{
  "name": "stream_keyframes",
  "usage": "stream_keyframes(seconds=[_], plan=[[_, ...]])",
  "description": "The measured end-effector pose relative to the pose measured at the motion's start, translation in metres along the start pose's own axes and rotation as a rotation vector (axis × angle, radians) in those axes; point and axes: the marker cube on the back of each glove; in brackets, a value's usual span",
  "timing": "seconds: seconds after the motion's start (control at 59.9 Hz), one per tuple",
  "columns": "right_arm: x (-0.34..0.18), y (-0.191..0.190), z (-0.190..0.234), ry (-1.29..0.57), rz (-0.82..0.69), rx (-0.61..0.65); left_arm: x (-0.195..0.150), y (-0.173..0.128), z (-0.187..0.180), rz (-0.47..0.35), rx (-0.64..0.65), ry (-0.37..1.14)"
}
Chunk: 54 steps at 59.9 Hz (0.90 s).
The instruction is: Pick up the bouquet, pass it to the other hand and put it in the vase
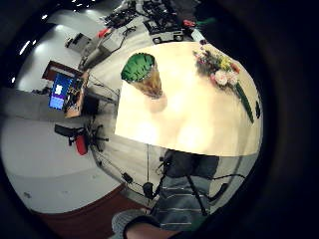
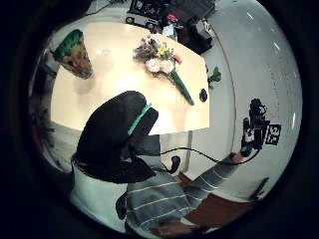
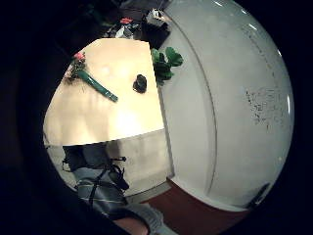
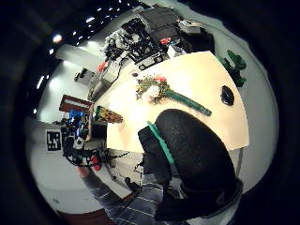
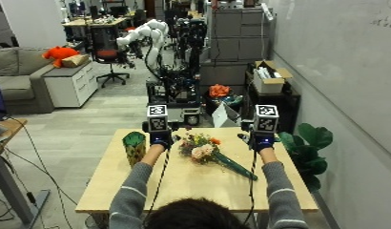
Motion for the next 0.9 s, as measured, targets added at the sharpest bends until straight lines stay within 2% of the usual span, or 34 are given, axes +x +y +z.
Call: stream_keyframes(seconds=[0.083, 0.234, 0.334, 0.434, 0.534, 0.668, 0.734, 0.818, 0.901], plan=[[-0.007, 0.029, -0.016, -0.015, 0.034, -0.037, -0.002, -0.006, 0.002, 0.001, 0.016, 0.001], [-0.009, 0.034, -0.021, -0.031, 0.035, -0.042, -0.006, -0.001, -0.003, -0.008, 0.038, -0.003], [-0.008, 0.022, -0.020, -0.022, 0.020, -0.035, -0.006, -0.002, -0.007, -0.008, 0.048, -0.004], [-0.012, 0.010, -0.018, -0.037, 0.004, -0.019, -0.006, -0.015, -0.001, 0.004, 0.053, 0.007], [-0.021, 0.022, -0.028, -0.038, 0.037, -0.060, -0.007, -0.018, 0.004, 0.008, 0.044, 0.016], [-0.024, 0.008, -0.023, -0.029, 0.020, -0.052, -0.013, -0.019, 0.012, -0.011, 0.024, 0.029], [-0.023, -0.021, -0.008, -0.029, -0.006, -0.023, -0.014, -0.010, 0.010, 0.003, 0.016, 0.041], [-0.031, 0.012, -0.027, -0.015, 0.028, -0.055, -0.015, -0.011, 0.012, 0.030, 0.027, 0.044], [-0.032, 0.000, -0.021, -0.007, 0.012, -0.046, -0.006, 0.034, -0.019, 0.095, 0.053, 0.085]])
